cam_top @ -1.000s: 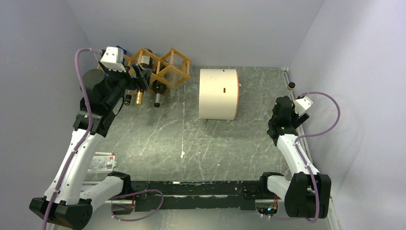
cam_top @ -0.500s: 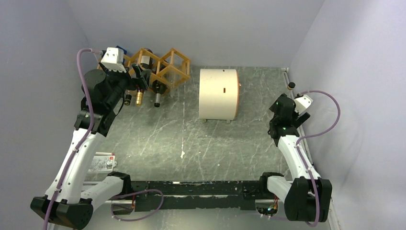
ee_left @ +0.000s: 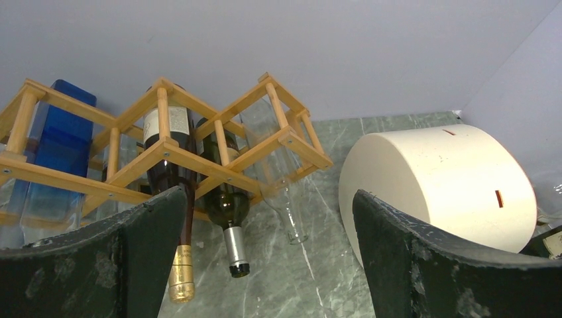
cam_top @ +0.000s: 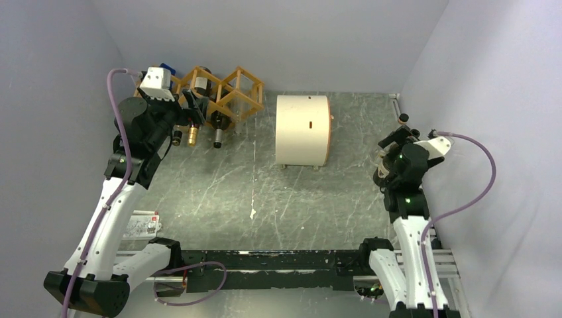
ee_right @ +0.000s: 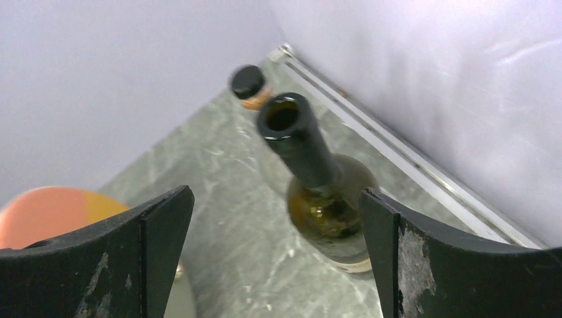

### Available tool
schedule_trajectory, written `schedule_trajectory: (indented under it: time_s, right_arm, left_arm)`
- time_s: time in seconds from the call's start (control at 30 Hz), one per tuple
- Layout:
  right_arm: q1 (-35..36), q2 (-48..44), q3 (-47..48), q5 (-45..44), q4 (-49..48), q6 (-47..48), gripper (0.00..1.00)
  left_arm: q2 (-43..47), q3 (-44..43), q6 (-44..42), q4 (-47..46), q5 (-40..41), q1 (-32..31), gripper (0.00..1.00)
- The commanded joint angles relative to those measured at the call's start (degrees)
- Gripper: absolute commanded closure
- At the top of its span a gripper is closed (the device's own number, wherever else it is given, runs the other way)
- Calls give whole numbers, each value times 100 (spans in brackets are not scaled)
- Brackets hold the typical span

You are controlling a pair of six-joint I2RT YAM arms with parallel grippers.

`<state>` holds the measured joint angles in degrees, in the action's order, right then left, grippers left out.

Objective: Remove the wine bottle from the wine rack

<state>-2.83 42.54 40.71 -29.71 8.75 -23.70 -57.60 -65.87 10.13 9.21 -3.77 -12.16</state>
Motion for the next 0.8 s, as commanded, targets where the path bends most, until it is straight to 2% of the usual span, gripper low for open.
schedule_trajectory:
  time_s: [0.0,0.17,0.3,0.4,0.5,0.57,0.63,0.77]
  right_arm:
    - [51,-462,374,917,132,154,0]
    - [471,-270,963,1408,460,323,0]
    - [756,-271,1111,2158,375,475,0]
    - [928,-169,1127,3478,224,411,0]
    - [946,-5,991,5023,-108,-43,0]
    - [1013,90,814,5681,-447,-339,0]
    - [1216,177,713,5926,-625,-418,0]
    - [2088,400,660,5671,-754,-324,0]
  left_arm:
    - [17,99,-7,-324,-81,40,1]
    - [-191,159,-79,-346,-15,39,1]
    - [-414,204,-49,-384,-110,41,1]
    - [-619,240,22,-435,-215,39,1]
    - [-790,377,164,-653,-479,39,1]
    - [-861,572,308,-927,-696,39,1]
    - [-995,664,450,-1119,-849,30,1]
    - [-1370,743,731,-1288,-1036,30,1]
